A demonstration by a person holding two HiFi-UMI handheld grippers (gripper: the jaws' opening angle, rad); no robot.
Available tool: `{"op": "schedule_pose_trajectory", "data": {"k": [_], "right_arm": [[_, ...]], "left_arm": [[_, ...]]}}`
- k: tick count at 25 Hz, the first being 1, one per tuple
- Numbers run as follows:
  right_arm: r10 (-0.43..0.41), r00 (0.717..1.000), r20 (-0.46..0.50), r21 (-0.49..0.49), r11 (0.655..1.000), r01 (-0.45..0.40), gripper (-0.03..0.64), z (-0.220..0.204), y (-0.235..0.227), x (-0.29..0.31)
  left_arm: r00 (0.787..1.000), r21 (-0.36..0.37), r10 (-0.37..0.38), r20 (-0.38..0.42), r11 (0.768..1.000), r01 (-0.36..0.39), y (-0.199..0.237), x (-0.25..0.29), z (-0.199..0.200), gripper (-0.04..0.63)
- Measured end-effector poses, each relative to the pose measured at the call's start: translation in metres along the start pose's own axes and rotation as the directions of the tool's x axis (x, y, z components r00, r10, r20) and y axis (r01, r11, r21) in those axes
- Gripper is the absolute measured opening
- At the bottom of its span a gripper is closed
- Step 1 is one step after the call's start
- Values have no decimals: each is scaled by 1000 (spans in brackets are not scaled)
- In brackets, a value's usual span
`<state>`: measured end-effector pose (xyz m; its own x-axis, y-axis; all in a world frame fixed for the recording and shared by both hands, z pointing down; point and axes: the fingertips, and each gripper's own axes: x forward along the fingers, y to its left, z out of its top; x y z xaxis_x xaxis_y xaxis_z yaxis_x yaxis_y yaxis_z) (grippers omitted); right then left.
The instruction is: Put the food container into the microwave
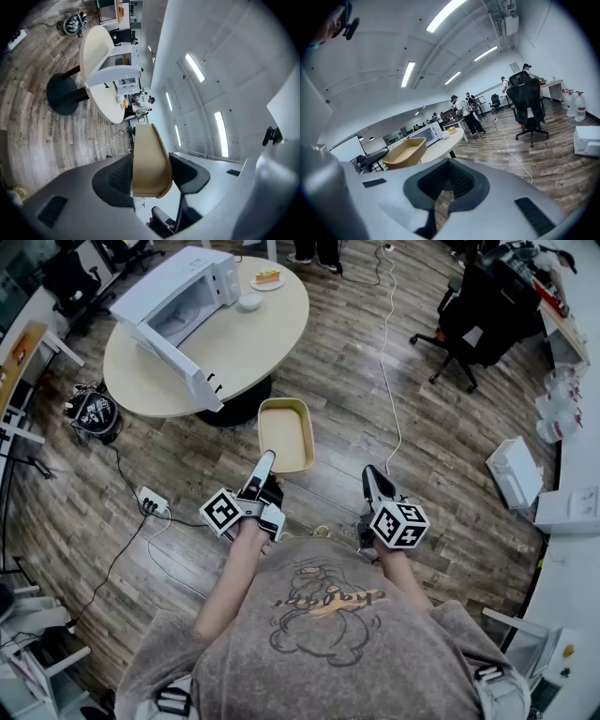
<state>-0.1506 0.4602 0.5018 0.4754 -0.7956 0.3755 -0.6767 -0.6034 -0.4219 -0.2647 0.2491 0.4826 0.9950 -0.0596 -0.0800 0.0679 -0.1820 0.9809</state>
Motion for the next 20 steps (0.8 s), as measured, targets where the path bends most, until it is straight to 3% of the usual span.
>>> {"op": "schedule_pose_trajectory", "data": {"k": [20], "right_arm": [[21,1000,-6,-13,1000,-21,0,8,-8,-4]], "left_arm": [[1000,-43,9,10,999,-9,1,10,-15,245]]}}
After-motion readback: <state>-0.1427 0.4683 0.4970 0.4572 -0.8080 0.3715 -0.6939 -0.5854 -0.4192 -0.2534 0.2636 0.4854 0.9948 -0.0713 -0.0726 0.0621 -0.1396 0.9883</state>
